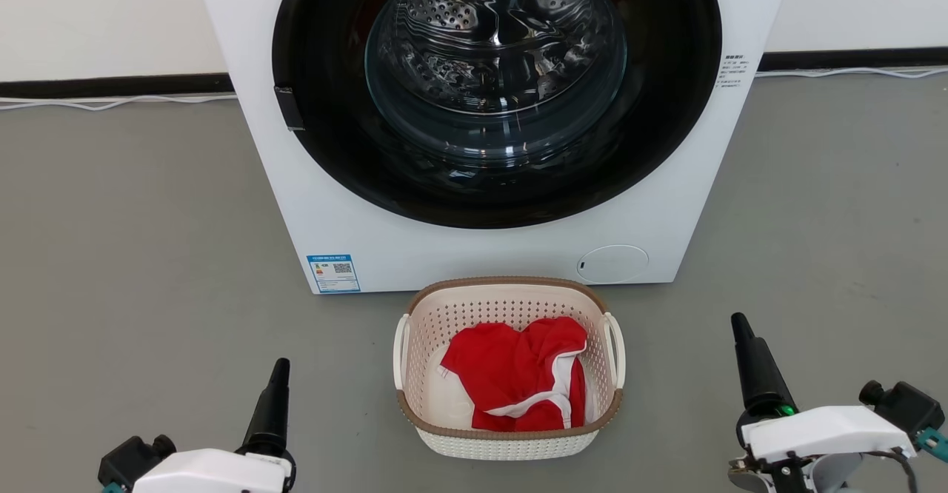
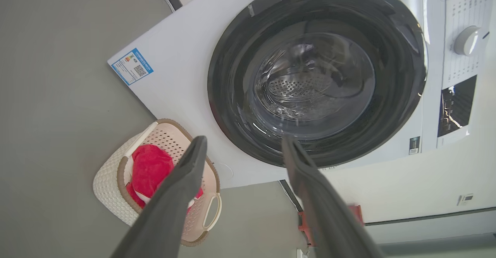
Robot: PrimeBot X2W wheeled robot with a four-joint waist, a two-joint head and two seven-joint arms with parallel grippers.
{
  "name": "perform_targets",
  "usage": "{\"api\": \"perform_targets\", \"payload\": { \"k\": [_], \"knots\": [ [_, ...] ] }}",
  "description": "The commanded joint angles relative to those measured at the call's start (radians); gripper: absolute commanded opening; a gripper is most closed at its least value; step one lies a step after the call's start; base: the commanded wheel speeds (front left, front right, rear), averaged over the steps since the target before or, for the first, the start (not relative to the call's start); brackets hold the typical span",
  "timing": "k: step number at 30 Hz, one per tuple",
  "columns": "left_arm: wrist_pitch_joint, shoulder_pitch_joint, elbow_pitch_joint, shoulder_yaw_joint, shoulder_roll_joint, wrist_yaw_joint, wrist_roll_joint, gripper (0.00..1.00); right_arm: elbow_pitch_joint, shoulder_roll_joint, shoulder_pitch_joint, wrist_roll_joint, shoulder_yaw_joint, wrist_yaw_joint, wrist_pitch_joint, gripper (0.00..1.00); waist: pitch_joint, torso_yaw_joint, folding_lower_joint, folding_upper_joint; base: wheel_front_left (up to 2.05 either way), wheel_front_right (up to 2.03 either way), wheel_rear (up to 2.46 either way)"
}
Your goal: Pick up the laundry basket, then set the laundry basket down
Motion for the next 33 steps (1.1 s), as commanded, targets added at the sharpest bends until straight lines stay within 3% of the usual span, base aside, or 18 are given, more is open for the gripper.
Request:
{"api": "perform_targets", "payload": {
  "k": [1, 33],
  "knots": [
    [-0.013, -0.039, -0.033, 0.006, 0.008, 0.01, 0.04, 1.0, -0.027, -0.011, -0.034, -0.053, 0.019, 0.0, -0.018, 1.0, 0.0, 0.0, -0.0001, 0.0, 0.0, 0.0, 0.0],
    [-0.105, -0.034, -0.018, -0.012, 0.012, 0.053, 0.493, 1.0, 0.063, -0.014, -0.05, -0.49, 0.035, 0.0, -0.109, 1.0, -0.002, -0.006, -0.0001, 0.0, 0.0, 0.0, 0.0]
  ]
}}
